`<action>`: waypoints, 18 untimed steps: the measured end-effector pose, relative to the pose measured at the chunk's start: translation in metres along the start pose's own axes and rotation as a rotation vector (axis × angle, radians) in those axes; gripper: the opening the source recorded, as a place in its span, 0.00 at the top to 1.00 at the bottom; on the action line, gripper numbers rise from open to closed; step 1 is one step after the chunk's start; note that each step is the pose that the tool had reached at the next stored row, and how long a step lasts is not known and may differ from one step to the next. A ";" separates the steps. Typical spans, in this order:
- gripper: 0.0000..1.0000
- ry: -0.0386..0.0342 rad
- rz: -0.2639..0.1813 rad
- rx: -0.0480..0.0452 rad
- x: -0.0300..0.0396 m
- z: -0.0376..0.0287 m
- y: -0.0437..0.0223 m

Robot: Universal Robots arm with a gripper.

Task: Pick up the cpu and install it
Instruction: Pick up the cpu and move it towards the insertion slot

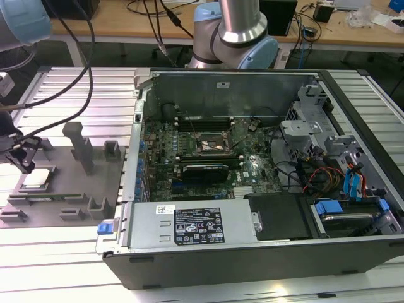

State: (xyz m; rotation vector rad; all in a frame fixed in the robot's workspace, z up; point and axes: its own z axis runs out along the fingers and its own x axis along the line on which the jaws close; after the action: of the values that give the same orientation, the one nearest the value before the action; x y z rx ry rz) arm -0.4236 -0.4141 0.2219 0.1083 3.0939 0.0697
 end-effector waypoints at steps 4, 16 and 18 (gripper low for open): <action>0.46 0.0004 -0.009 -0.0004 0.0021 0.0141 -0.0013; 0.34 0.0023 -0.033 -0.0013 0.0019 0.0193 -0.0015; 0.34 0.0028 -0.044 -0.0018 0.0018 0.0211 -0.0015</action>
State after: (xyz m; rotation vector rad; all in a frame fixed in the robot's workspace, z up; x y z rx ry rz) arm -0.4245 -0.4146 0.2007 0.0397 3.0972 0.0712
